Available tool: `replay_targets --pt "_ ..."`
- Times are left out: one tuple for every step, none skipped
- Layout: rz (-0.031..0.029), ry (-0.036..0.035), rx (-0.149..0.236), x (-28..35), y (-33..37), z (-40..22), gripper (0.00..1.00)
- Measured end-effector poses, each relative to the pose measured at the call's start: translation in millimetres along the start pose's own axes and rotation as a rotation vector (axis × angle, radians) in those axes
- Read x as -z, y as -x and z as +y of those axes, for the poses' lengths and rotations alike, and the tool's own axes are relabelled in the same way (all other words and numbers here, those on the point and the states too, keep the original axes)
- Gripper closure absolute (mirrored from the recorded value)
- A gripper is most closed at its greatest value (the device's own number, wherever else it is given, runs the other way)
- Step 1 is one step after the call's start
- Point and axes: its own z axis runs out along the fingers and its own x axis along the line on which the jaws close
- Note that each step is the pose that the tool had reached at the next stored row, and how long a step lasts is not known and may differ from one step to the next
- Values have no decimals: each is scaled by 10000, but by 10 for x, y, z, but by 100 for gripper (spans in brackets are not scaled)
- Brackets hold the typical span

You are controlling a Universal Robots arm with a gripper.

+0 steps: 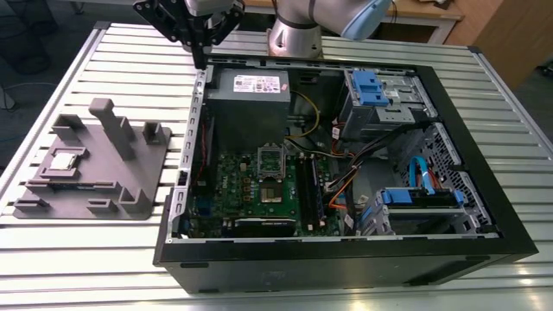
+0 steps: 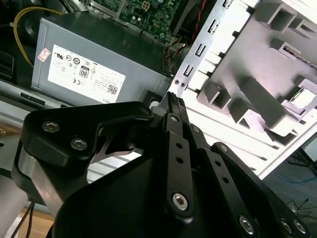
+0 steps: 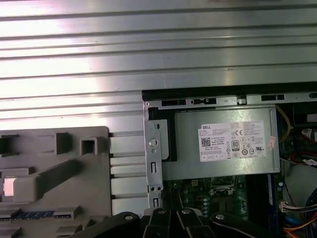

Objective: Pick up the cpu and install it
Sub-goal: 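Reach for the cpu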

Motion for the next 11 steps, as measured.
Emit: replay_targets --pt "0 0 -1 0 -7 -1 89" --pt "0 0 0 0 -10 0 89" --pt "0 -1 0 1 -13 -1 89" --pt "1 -1 0 1 -17 -1 89" --pt "0 -1 -1 1 -21 -1 89" --pt "0 -1 0 1 -25 -2 89" --pt "0 -1 0 1 -29 -2 89" --pt "0 -1 0 1 -31 -2 89" --pt "1 -1 0 1 -32 -2 89" --pt "1 -1 -1 1 -34 -2 89" --pt "1 -1 -1 1 -35 -2 89"
